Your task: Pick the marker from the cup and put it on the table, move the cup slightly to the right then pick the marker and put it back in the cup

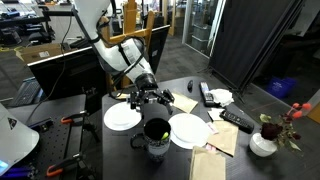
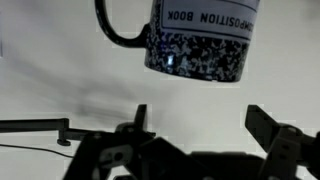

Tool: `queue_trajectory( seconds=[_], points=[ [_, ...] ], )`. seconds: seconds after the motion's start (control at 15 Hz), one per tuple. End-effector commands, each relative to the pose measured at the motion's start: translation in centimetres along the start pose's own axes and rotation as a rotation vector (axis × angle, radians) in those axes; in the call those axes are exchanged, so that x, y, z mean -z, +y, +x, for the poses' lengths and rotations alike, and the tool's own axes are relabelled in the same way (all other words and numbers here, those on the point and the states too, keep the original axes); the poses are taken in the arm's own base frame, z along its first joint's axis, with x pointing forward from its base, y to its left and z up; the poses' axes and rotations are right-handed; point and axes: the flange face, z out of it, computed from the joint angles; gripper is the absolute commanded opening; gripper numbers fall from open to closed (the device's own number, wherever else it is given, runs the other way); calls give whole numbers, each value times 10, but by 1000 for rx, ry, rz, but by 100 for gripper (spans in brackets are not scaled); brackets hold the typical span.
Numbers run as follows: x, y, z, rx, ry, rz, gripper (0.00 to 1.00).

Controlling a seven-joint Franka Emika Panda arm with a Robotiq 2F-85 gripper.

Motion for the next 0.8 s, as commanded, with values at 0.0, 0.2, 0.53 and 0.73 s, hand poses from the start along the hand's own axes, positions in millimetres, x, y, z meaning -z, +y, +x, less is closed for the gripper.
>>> queue_trajectory(
  seconds=[0.0, 0.2, 0.53, 0.73],
  points=[
    [5, -3, 15, -29, 17, -1, 100],
    [7, 1, 28, -45, 29, -19, 100],
    [9, 8, 58, -64, 44, -29, 100],
    [9, 9, 84, -73, 40, -33, 100]
  ],
)
